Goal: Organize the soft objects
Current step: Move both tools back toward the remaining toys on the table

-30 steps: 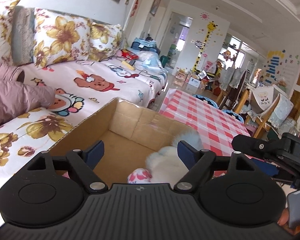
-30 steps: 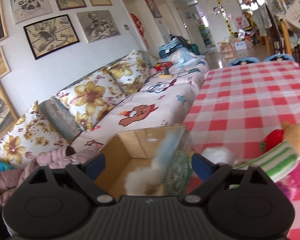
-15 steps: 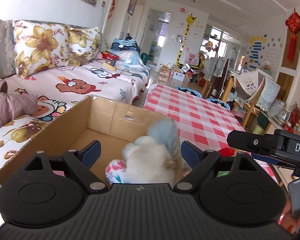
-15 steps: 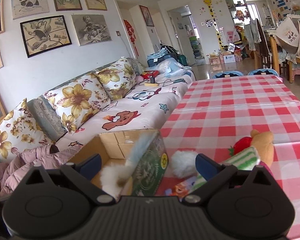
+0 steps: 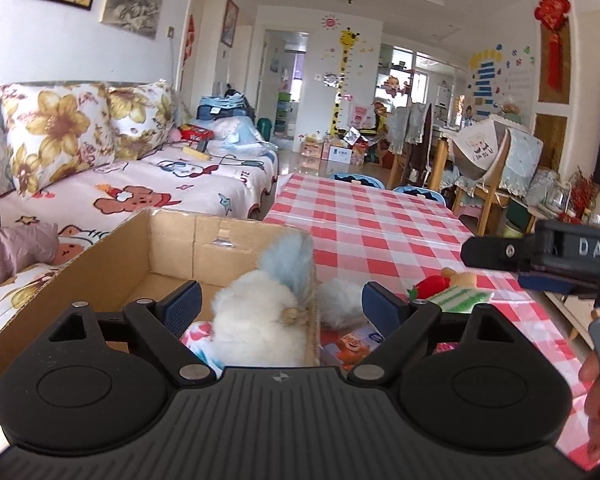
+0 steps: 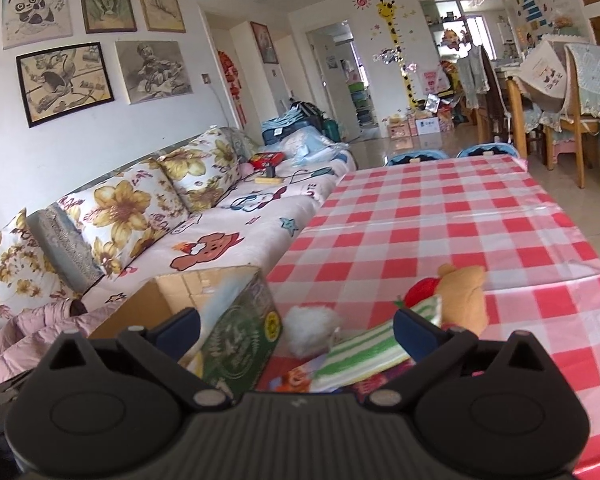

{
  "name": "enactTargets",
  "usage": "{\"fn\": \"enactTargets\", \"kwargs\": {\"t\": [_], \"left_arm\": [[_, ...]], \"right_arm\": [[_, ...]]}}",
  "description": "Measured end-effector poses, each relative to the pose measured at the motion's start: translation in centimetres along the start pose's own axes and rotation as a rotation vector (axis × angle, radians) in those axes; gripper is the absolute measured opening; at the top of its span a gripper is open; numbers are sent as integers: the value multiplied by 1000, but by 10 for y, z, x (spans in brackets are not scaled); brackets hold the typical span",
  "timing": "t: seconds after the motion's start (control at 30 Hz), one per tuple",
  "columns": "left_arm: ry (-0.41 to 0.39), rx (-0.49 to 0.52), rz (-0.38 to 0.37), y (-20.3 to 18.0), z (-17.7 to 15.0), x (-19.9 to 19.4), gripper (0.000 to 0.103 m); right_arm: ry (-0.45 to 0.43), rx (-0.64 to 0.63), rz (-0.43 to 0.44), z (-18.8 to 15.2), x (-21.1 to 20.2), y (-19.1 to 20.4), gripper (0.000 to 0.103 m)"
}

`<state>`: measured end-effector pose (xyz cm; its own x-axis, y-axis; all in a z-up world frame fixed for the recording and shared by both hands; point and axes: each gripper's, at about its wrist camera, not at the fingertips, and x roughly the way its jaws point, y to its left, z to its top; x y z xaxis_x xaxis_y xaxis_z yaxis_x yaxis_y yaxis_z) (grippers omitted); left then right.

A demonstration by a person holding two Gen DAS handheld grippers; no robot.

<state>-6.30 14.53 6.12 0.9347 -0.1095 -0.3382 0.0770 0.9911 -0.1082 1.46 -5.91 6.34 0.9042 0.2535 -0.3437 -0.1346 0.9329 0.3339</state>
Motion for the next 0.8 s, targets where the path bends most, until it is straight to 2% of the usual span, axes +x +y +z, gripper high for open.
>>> {"fn": "enactTargets", "kwargs": {"t": [0.43, 0.8], "left_arm": [[-10, 114, -37, -10, -6, 5, 103], [-1, 195, -69, -24, -13, 10, 103]], "right_arm": [[-18, 36, -47, 3, -12, -31, 102], [-13, 102, -130, 8, -14, -64, 102]]}}
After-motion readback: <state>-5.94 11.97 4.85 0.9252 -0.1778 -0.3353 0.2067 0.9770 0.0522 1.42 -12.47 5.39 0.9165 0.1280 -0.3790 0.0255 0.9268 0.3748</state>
